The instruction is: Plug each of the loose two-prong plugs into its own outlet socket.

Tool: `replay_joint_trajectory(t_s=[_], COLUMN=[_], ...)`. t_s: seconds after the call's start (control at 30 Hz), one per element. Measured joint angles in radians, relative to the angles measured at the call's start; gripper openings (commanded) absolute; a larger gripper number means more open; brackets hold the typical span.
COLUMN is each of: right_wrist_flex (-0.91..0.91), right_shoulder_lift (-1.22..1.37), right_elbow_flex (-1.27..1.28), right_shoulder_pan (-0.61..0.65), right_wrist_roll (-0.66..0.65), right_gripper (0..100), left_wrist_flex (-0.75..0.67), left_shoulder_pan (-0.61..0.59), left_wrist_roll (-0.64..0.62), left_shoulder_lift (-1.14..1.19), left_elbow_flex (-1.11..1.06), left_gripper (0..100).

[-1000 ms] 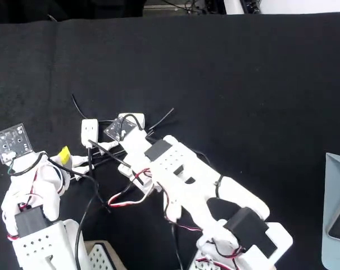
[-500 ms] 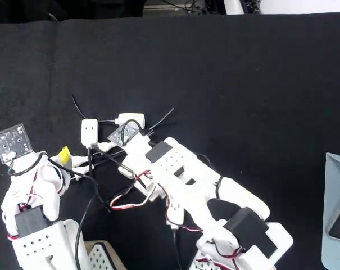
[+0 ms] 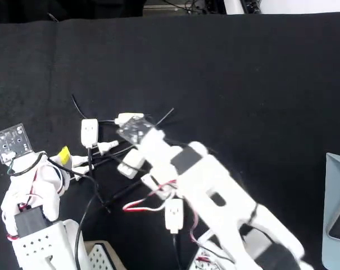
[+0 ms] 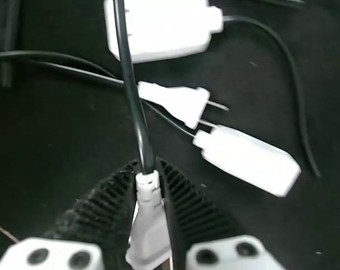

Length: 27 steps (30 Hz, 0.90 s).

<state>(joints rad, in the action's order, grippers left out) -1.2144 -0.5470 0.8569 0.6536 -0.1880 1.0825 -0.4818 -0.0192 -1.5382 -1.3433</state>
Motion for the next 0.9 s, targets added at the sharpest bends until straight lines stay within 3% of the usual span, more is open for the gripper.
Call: replay_joint_trajectory(t_s=[0.23, 0.4, 0.47, 0.9], right_wrist_flex=[0.127, 0.193, 0.195, -0.068], right_shoulder_lift=[-0.152, -0.155, -0.155, -0.155], right_elbow_flex=[0.272, 0.334, 0.336, 0.226], right_shoulder_pan=[-0.107, -0.112, -0.118, -0.221], right_wrist_roll=[-0.106, -0.107, -0.084, -0.057], right_gripper=[2.0, 15.9, 16.3, 16.3], left_wrist_flex=[0.0, 0.0, 0.0, -0.008], left_shoulder_pan=[0.0, 0.0, 0.0, 0.0], left_wrist_roll=[0.0, 0.0, 0.0, 0.0], left_shoulder_lift=[0.0, 0.0, 0.0, 0.0], left_elbow_flex=[0.0, 0.0, 0.0, 0.0], left_gripper=[27, 27, 27, 27])
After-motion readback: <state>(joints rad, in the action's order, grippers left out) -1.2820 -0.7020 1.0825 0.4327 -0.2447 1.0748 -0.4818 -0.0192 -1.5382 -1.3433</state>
